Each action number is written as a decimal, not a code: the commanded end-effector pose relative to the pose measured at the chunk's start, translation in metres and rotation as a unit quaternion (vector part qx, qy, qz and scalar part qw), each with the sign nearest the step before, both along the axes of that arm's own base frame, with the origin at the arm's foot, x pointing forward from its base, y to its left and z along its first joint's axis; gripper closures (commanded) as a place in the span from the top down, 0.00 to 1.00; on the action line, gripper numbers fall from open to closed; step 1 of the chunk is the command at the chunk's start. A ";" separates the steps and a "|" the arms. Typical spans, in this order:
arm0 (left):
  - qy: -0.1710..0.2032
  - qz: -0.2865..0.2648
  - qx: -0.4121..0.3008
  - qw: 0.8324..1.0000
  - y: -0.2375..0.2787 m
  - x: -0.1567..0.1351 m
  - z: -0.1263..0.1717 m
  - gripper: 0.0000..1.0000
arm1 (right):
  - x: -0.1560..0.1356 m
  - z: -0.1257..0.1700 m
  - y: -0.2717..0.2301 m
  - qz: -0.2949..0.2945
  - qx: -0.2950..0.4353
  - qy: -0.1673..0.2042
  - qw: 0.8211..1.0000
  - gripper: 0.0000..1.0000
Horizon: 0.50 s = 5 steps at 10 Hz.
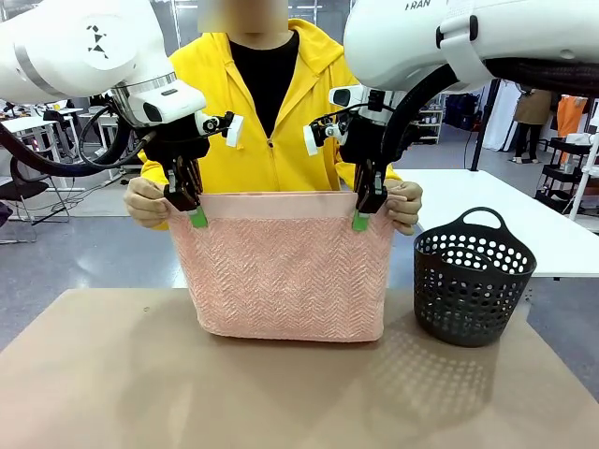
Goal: Fold the towel.
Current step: Release the end of the 100 cm Hotel Towel you were holding and grab the top end of the folded side.
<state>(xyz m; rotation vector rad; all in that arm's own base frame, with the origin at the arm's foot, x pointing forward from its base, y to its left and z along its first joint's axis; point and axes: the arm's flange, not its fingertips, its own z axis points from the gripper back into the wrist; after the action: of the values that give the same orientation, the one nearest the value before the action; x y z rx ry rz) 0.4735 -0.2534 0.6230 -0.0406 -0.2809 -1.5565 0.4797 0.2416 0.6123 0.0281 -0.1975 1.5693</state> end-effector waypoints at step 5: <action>-0.064 0.031 0.000 0.997 0.003 -0.027 0.033 1.00 | -0.027 0.023 -0.009 -0.016 -0.008 -0.069 0.997 1.00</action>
<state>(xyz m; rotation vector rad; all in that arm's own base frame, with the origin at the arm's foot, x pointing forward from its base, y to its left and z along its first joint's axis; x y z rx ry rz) 0.4569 -0.2510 0.6548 0.0118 -0.3474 -1.5201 0.4647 0.2368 0.6370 -0.0304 -0.2584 1.5708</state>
